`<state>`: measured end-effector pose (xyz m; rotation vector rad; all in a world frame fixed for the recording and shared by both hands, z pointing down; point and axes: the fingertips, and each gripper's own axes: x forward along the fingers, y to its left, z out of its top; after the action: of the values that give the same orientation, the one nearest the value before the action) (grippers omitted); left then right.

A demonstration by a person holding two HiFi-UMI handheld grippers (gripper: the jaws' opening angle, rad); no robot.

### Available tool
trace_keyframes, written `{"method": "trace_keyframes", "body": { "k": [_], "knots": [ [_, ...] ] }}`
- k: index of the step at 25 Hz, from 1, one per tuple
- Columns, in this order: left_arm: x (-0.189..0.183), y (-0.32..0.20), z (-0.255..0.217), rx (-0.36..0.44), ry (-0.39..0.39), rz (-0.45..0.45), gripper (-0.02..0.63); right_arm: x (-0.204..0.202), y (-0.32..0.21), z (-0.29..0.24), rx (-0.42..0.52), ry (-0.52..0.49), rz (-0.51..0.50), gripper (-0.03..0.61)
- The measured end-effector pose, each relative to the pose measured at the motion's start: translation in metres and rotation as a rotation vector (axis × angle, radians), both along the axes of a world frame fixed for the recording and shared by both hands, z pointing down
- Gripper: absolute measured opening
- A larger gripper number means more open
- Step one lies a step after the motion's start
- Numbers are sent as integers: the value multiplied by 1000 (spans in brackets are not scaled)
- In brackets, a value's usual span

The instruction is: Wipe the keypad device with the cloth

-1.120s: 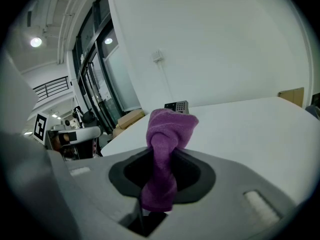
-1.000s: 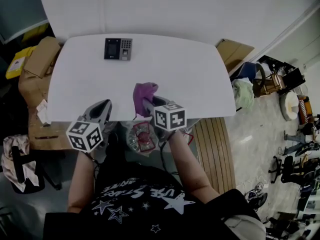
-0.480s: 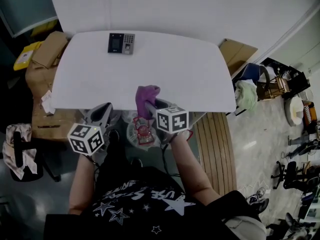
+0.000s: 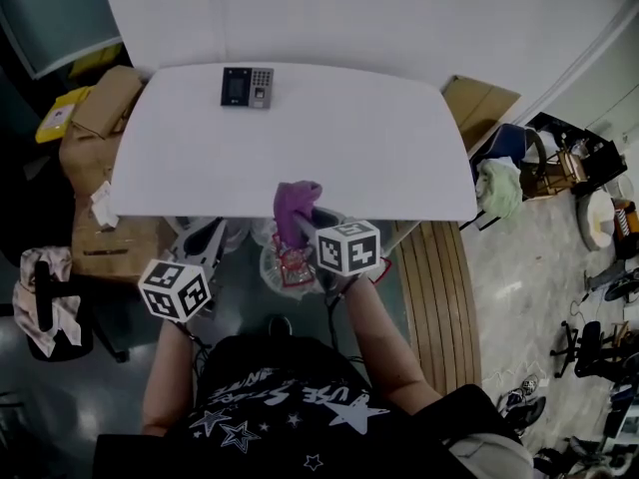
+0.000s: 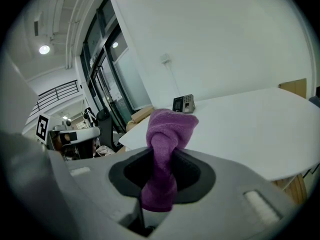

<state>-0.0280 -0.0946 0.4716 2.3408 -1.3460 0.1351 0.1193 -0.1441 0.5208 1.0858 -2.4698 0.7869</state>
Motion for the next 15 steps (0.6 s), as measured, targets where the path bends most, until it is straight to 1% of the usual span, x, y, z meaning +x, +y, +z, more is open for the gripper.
{"method": "trace_keyframes", "body": {
  "k": [7,15],
  "knots": [
    [-9,10,6,-4,7,-4,8,-7,3,-3,6,5,4,100],
    [-36,43,0,8,19,-10,8,-28,41,-15,26,10,18,100]
  ]
}}
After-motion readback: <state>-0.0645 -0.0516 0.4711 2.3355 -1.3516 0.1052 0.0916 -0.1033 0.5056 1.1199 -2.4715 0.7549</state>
